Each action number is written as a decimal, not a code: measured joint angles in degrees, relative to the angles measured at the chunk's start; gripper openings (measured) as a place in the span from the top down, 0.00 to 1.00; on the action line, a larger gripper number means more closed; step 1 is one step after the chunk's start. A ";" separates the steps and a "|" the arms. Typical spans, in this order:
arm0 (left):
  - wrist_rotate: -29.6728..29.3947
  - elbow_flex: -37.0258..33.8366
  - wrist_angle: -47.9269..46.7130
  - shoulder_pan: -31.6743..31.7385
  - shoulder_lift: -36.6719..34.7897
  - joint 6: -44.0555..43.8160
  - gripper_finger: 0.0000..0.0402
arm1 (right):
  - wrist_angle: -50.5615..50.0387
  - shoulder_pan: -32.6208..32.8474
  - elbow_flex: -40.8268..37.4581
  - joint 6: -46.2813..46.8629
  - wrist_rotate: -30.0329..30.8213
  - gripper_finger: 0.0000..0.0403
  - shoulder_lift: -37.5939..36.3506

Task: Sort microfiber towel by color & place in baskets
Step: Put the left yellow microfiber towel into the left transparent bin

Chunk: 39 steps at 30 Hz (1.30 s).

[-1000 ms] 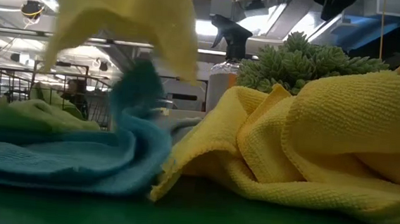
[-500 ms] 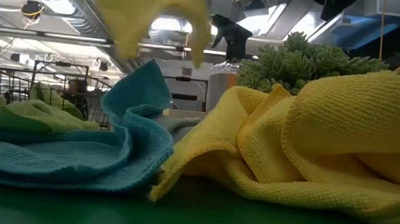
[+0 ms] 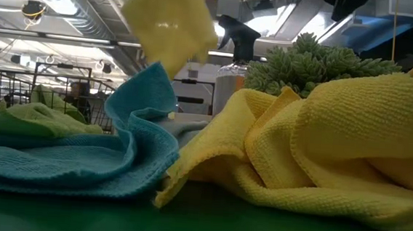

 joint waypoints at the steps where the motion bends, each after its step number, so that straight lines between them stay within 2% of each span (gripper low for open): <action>1: -0.30 0.00 -0.02 1.48 0.00 0.39 1.00 | -0.02 0.00 0.00 0.00 0.00 0.62 0.00; 9: -4.32 0.00 -4.18 11.26 1.00 1.53 1.00 | -0.02 0.00 0.00 0.00 0.00 0.62 0.00; 15: -7.09 0.00 -10.18 15.32 4.19 1.41 1.00 | -0.04 0.01 0.00 -0.02 0.00 0.62 0.00; 39: -6.85 0.00 -9.99 15.26 29.37 -0.61 1.00 | -0.04 0.01 0.00 0.00 0.00 0.62 0.00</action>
